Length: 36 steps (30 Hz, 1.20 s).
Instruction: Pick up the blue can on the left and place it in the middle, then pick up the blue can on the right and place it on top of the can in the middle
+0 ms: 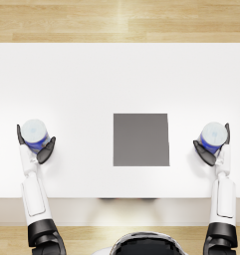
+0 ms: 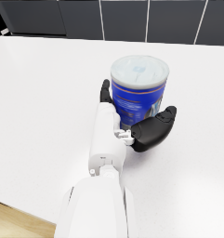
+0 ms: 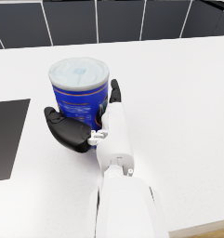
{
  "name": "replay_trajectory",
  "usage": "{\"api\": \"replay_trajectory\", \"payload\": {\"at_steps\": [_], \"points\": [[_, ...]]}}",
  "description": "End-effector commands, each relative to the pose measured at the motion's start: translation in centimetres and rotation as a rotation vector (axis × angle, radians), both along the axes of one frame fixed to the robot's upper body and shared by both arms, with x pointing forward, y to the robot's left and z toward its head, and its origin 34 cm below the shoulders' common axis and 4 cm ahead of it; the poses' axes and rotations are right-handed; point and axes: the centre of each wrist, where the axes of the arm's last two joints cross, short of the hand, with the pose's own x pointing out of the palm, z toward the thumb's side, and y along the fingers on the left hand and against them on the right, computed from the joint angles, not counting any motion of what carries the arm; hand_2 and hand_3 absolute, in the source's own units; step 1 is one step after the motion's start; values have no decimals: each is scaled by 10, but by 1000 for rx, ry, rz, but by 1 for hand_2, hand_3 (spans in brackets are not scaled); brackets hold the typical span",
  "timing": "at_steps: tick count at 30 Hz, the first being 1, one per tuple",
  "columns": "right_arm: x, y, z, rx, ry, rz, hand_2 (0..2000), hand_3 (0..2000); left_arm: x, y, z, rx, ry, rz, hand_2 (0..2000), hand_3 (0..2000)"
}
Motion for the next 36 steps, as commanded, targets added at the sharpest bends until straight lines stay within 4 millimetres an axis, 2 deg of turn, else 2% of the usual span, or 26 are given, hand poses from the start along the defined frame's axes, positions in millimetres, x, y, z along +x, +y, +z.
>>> {"api": "replay_trajectory", "payload": {"at_steps": [1, 3, 4, 5, 6, 7, 8, 9, 11, 13, 15, 19, 21, 24, 26, 29, 33, 36], "points": [[11, -4, -2, 20, 22, -17, 0, 0, 10, 2, 4, -12, 2, 9, 0, 0], [13, -4, 0, 22, -17, -17, 0, 0, 12, 0, 4, -12, 4, 3, 0, 0], [14, -3, 1, 23, -27, -14, 0, 0, 12, 1, 5, -15, 0, 8, 1361, 327], [11, -4, 3, 23, -43, -19, 1361, 327, 10, 0, 7, -12, -12, -11, 2000, 653], [10, -3, 7, 26, -59, 19, 2000, 653, 9, -1, 9, -12, -20, -30, 2000, 980], [9, -1, 7, 32, -50, 74, 2000, 980, 9, -1, 9, -17, -20, -44, 2000, 1307], [8, 1, 12, 32, -63, 109, 2000, 1307, 11, 1, 9, -27, -20, -39, 2000, 1520], [6, 5, 23, 20, -106, 120, 2000, 1520, 12, 2, 10, -31, -26, -32, 2000, 1520], [3, 12, 43, 2, -184, 139, 2000, 1520, 9, -9, 28, 10, -104, -70, 2000, 1520], [0, 24, 69, -21, -283, 173, 2000, 1520, 3, -34, 53, 70, -208, -159, 2000, 1520], [-1, 34, 86, -33, -347, 206, 2000, 1520, 2, -56, 70, 103, -272, -239, 2000, 1520], [-6, 52, 109, -46, -437, 259, 2000, 1520, 8, -100, 89, 133, -339, -389, 2000, 1520], [-9, 58, 117, -50, -469, 287, 2000, 1520, 13, -117, 92, 132, -348, -433, 2000, 1520], [-9, 59, 119, -45, -477, 287, 2000, 1520, 17, -139, 93, 130, -346, -506, 2000, 1520], [-12, 62, 127, -46, -509, 293, 2000, 1520, 20, -155, 94, 40, -351, -550, 2000, 1520], [-14, 69, 139, -47, -553, 316, 2000, 1520, 22, -177, 92, -60, -337, -613, 2000, 1520], [-14, 82, 151, -44, -600, 355, 2000, 1520, 23, -211, 86, -97, -298, -714, 2000, 1520], [-15, 89, 155, -41, -618, 375, 2000, 1520, 30, -230, 81, -108, -257, -751, 2000, 1520]]}}
